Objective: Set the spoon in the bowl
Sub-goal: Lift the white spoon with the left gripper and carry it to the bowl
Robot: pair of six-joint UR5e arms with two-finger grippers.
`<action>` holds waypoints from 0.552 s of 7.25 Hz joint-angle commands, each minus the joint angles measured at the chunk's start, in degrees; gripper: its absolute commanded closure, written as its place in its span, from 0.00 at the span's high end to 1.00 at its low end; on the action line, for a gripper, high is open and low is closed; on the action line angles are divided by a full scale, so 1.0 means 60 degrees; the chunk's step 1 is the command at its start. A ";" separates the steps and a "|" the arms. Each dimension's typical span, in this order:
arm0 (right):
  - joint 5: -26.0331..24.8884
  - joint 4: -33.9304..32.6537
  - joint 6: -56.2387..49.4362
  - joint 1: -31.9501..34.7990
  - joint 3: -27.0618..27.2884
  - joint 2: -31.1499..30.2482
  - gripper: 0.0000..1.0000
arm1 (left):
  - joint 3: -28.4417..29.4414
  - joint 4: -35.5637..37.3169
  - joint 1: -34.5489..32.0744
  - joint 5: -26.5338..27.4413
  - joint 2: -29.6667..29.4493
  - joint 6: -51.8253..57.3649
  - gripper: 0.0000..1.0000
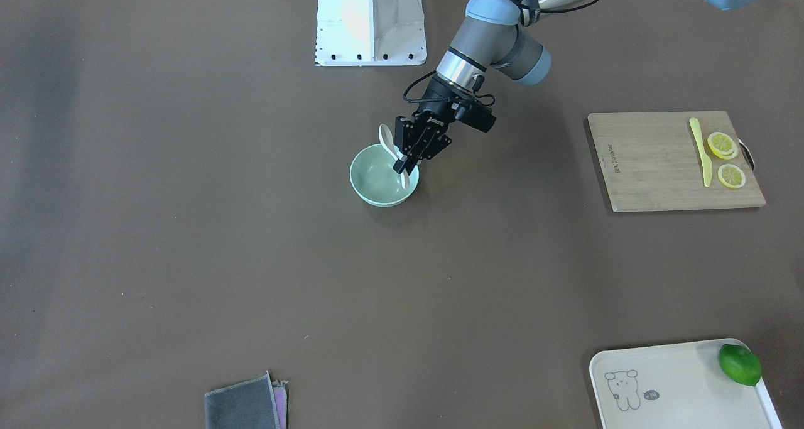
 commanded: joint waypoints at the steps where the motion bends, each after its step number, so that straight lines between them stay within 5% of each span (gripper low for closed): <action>1: 0.0000 0.0000 0.0000 0.0000 -0.0005 -0.0029 1.00 | 0.0125 0.0251 -0.0106 0.0135 -0.0291 -0.0233 0.00; 4: 0.0000 0.0000 0.0000 0.0000 -0.0005 -0.0044 1.00 | 0.0183 0.0295 -0.0415 0.0120 -0.0189 -0.0219 0.00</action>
